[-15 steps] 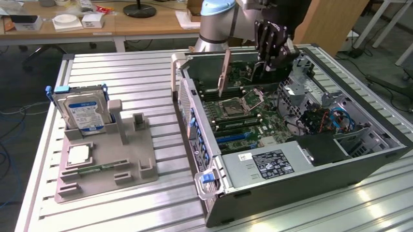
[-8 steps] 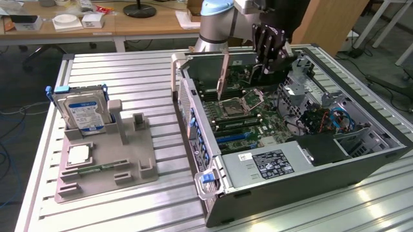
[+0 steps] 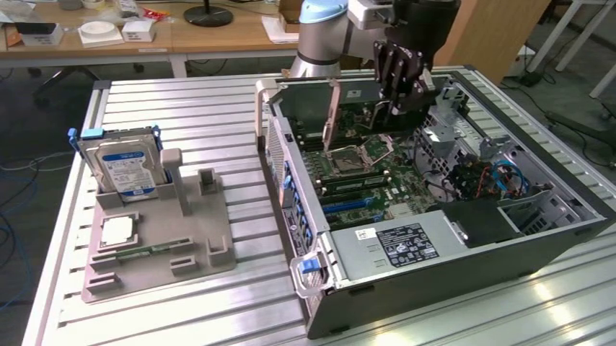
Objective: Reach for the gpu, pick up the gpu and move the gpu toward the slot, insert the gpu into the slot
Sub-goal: 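Insert the gpu into the slot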
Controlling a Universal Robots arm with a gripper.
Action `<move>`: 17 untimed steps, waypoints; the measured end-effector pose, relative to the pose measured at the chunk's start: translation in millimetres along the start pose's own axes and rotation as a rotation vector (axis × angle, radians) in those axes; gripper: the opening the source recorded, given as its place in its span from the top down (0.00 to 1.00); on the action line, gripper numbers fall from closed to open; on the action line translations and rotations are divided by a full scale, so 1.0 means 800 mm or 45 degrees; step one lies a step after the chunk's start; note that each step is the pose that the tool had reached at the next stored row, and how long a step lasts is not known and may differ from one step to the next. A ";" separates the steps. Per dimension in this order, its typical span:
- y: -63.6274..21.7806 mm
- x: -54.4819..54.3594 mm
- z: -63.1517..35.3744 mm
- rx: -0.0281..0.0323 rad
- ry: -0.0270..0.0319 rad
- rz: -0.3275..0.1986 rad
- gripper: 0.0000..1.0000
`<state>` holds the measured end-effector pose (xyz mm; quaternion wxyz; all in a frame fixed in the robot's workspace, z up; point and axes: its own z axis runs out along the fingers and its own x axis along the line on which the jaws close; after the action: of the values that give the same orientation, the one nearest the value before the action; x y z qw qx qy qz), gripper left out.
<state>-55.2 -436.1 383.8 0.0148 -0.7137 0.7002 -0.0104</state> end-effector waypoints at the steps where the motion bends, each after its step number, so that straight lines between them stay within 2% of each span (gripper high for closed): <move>1: 0.001 0.000 0.001 0.0001 -0.0001 0.000 0.73; 8: 0.010 0.000 0.004 0.0001 -0.0001 0.000 0.73; 17: 0.011 0.000 0.013 -0.0002 0.0001 0.000 0.73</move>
<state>-63.6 -436.1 373.0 0.0148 -0.7138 0.7001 -0.0104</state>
